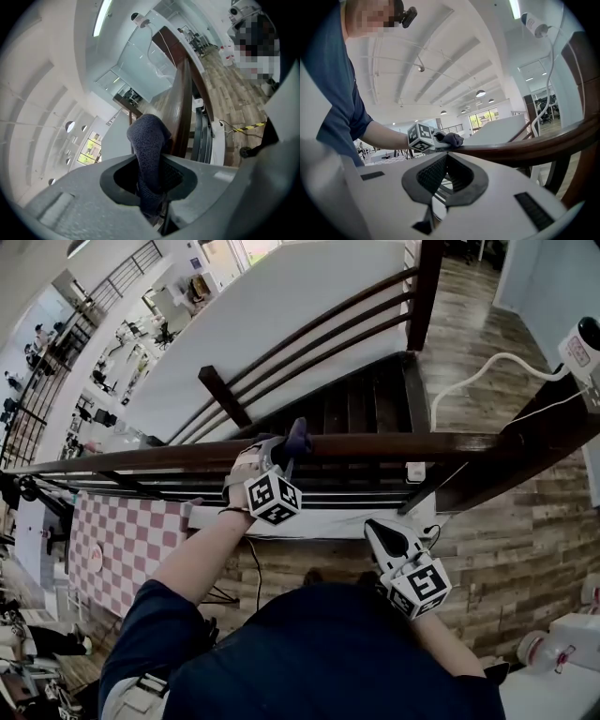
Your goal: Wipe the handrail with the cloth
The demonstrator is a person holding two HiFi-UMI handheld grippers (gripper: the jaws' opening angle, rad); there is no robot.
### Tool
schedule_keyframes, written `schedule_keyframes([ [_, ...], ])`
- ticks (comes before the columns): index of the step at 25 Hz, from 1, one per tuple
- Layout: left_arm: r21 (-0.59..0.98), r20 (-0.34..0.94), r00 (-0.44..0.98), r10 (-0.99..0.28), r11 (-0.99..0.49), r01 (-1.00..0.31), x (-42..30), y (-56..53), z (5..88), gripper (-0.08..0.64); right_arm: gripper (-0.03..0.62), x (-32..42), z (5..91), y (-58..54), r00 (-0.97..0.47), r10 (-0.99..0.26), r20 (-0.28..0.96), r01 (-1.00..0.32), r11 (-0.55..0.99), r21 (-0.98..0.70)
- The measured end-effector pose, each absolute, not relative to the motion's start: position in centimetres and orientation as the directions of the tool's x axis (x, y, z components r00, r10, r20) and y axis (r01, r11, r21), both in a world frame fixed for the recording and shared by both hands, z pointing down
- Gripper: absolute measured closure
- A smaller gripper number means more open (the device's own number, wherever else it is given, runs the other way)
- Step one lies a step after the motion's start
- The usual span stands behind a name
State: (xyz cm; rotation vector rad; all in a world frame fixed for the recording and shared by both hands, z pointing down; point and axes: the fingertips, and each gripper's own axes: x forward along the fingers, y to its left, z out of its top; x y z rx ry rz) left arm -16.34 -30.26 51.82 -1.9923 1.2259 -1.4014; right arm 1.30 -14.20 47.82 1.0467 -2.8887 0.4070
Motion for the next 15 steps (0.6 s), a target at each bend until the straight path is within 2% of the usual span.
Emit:
schedule_keyframes([
  [15,-0.752,0.548,0.214,-0.809,-0.588,-0.297,-5.3,-31.7,51.4,0.469,0.581,7.8,47.5,-13.8,-0.697,-0.709,0.113,-0.711,0.66,-0.241],
])
